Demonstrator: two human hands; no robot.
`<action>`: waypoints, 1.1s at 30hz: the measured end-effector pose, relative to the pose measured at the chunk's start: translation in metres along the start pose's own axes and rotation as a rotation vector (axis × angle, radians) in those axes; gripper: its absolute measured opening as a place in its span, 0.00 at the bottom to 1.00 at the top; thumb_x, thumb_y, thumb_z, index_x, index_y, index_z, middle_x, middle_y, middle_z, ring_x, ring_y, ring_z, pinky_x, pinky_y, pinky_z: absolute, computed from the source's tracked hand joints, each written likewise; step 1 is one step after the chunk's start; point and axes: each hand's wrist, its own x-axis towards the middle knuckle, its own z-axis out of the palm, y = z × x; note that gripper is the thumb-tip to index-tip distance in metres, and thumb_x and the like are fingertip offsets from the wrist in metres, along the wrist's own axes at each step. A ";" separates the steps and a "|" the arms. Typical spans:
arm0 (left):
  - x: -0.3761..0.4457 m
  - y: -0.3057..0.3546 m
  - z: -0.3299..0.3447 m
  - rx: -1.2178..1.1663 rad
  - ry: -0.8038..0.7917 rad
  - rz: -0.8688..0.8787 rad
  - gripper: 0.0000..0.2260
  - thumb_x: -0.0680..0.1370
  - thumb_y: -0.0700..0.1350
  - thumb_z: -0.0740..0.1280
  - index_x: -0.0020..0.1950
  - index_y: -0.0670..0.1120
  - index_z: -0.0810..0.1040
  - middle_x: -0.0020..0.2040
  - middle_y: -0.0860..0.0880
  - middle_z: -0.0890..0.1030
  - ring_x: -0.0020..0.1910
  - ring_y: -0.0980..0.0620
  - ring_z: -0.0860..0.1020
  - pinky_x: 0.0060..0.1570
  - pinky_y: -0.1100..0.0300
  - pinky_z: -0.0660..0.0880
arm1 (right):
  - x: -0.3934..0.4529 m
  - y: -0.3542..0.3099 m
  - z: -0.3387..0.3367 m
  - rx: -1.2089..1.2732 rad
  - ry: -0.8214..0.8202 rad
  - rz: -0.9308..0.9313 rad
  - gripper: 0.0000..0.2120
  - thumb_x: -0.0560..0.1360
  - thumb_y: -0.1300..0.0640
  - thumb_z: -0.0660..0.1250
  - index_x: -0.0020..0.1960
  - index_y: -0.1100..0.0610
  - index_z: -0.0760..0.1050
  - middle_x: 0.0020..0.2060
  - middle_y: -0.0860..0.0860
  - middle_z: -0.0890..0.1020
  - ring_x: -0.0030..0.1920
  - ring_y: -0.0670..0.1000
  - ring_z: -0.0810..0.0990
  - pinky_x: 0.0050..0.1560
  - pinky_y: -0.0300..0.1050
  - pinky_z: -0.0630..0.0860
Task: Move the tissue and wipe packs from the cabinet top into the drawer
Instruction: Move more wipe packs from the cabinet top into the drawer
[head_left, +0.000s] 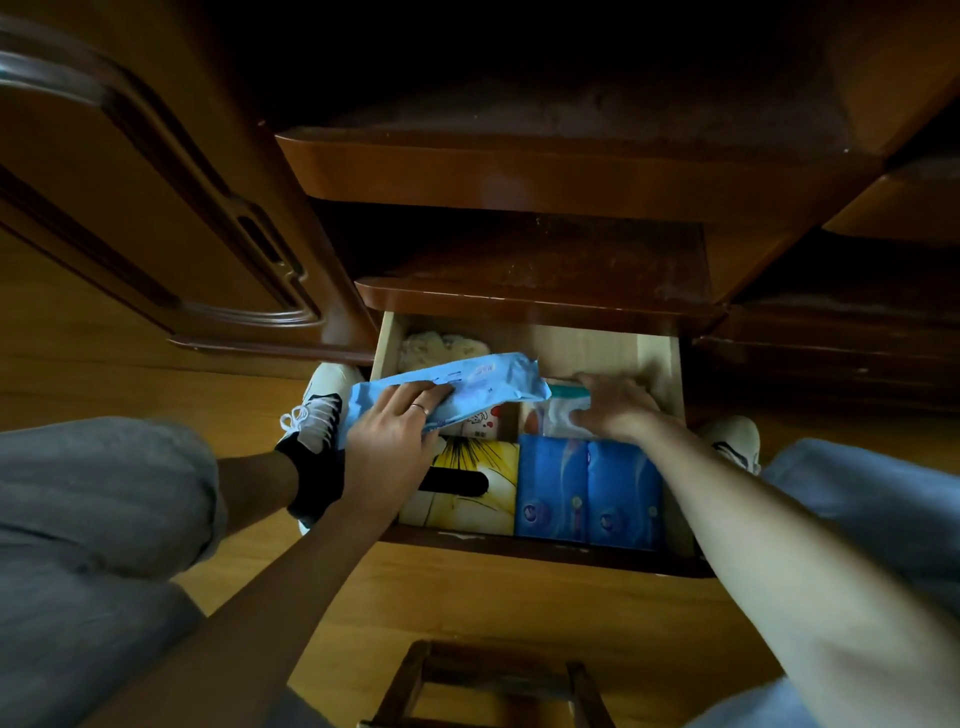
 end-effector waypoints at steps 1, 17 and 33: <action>0.000 0.000 0.002 0.001 0.004 0.026 0.23 0.71 0.37 0.71 0.66 0.49 0.80 0.61 0.52 0.81 0.60 0.49 0.78 0.43 0.52 0.80 | -0.003 -0.001 -0.002 0.005 0.053 -0.003 0.30 0.78 0.42 0.65 0.77 0.50 0.65 0.73 0.53 0.72 0.73 0.58 0.68 0.72 0.56 0.63; 0.026 0.012 -0.021 -0.351 -0.098 -0.308 0.15 0.82 0.57 0.63 0.55 0.47 0.81 0.42 0.50 0.83 0.40 0.49 0.81 0.35 0.53 0.78 | -0.074 -0.004 -0.060 1.759 -0.257 0.082 0.26 0.82 0.42 0.61 0.63 0.64 0.81 0.50 0.64 0.86 0.42 0.56 0.87 0.38 0.45 0.84; 0.035 -0.006 -0.028 -0.849 -0.701 -0.658 0.16 0.69 0.54 0.80 0.50 0.46 0.85 0.44 0.48 0.87 0.43 0.47 0.86 0.45 0.52 0.83 | -0.063 -0.039 -0.015 1.220 -0.321 0.008 0.27 0.73 0.46 0.78 0.63 0.60 0.75 0.53 0.56 0.87 0.52 0.55 0.87 0.50 0.49 0.85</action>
